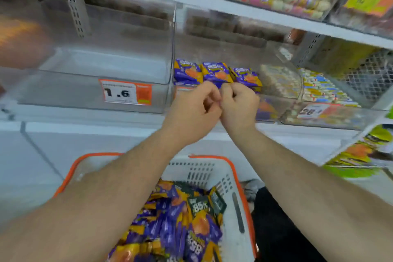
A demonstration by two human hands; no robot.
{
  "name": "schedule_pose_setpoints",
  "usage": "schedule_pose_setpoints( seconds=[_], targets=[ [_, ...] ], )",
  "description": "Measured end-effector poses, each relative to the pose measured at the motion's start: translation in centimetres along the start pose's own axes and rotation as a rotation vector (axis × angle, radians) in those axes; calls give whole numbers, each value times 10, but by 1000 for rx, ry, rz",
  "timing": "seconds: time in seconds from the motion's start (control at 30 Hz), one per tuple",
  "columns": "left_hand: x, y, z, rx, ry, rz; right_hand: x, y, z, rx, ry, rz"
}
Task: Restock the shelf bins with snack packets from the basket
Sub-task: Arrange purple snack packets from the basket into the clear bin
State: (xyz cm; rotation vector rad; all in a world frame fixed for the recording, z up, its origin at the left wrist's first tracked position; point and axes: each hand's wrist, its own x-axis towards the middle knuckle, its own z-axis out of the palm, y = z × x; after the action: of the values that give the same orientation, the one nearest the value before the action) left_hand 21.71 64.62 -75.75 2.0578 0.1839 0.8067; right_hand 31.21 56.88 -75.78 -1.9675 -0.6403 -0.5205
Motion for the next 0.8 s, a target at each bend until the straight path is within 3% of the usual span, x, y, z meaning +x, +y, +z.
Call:
schedule_pose_setpoints(
  seconds=[0.07, 0.13, 0.4, 0.47, 0.73, 0.8],
  targets=[
    [-34, -17, 1, -10, 0, -122, -35, 11, 12, 4, -103, 52],
    [-67, -37, 5, -2, -23, -265, -68, 34, 26, -82, -309, 112],
    [-150, -84, 21, 36, -122, -537, -202, 141, 31, -547, -1407, 355],
    [-153, -89, 22, 31, -127, -581, -215, 151, 28, -606, -1474, 390],
    [-161, -104, 27, 26, -118, -672, -224, 177, 37, -492, -1396, 736],
    [-166, -106, 28, 33, -132, -709, -222, 179, 37, -552, -1393, 699]
  ],
)
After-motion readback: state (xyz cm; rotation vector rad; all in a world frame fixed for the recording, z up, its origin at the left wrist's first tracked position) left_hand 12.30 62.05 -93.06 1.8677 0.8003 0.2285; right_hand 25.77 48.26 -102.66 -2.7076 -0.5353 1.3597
